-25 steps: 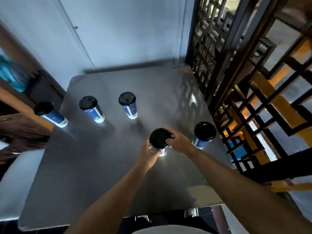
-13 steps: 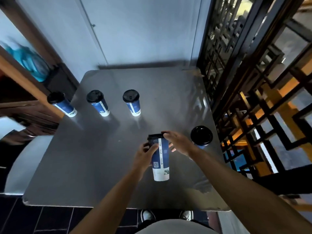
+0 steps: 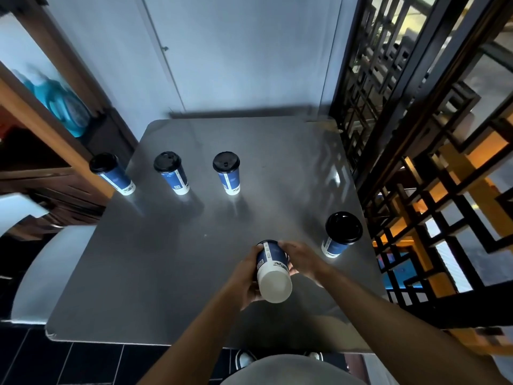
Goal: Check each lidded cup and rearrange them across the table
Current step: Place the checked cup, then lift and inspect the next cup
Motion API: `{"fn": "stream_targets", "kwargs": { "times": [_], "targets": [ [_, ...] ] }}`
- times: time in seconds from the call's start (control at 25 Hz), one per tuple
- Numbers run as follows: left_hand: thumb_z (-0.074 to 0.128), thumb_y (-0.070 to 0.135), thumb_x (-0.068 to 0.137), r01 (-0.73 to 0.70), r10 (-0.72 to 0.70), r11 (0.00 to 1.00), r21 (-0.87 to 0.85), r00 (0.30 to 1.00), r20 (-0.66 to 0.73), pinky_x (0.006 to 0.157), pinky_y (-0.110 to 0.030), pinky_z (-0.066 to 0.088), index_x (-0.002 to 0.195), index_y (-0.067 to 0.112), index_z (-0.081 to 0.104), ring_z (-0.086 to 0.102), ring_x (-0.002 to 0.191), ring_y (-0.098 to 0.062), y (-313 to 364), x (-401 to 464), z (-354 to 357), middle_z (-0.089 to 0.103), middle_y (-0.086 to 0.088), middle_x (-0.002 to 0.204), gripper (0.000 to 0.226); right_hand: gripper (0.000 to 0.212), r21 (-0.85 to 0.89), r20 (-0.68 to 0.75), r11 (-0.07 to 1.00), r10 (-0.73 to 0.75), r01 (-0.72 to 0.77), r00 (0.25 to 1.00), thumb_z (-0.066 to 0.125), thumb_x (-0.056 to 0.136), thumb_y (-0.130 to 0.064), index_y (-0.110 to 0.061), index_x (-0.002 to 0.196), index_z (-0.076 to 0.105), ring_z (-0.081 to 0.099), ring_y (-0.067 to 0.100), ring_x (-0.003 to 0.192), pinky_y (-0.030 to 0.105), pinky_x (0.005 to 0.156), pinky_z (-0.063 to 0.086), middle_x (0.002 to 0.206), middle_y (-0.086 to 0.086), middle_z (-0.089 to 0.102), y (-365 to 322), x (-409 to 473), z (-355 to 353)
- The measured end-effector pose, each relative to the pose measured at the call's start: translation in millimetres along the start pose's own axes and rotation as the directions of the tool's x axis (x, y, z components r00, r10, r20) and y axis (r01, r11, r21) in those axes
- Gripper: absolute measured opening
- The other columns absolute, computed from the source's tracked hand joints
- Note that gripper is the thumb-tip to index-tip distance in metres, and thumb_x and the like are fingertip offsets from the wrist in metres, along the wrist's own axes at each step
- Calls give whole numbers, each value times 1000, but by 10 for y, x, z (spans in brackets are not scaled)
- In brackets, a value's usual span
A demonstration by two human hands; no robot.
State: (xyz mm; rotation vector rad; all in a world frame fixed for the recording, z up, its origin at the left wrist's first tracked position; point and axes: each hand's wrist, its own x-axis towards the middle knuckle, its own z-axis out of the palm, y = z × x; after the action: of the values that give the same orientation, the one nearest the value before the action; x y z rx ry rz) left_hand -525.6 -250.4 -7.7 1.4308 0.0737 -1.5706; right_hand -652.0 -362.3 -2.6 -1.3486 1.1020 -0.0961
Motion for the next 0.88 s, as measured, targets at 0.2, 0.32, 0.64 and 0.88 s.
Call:
{"fn": "stream_targets", "kwargs": {
  "times": [0.2,0.32,0.64,0.88],
  "targets": [
    [85,64,58,-14,14,999,37,1000,0,87,-51,59,128,9,67,72,93,-36,-26,-9,-30,77,-16,111,90,39,0,-15,1000,12,-12,1000,51,95,-40,-6,96,69,65,29,69,53,75,59,81,15,66,4,-40,21],
    [80,51,81,-64,74,985,162,996,-52,75,-49,64,112,4,68,76,88,-34,-42,-109,-25,78,-18,104,58,19,142,-25,990,-7,11,1000,54,95,-24,-11,92,68,62,21,69,38,66,56,84,10,65,-112,-89,-30],
    [88,17,53,-434,460,769,469,886,65,79,-26,60,105,25,65,76,89,-5,-223,-28,-56,78,4,98,58,36,-69,-96,981,-188,181,978,60,79,-30,-14,109,70,65,20,98,32,89,48,107,3,70,-377,-164,-144],
    [91,22,66,-521,539,594,613,823,178,87,-41,61,121,28,52,73,102,-14,-527,153,-226,73,3,114,68,51,-780,71,573,-319,252,945,46,91,-58,-21,124,57,57,28,109,40,94,49,125,6,48,-285,-238,221]
  ]
}}
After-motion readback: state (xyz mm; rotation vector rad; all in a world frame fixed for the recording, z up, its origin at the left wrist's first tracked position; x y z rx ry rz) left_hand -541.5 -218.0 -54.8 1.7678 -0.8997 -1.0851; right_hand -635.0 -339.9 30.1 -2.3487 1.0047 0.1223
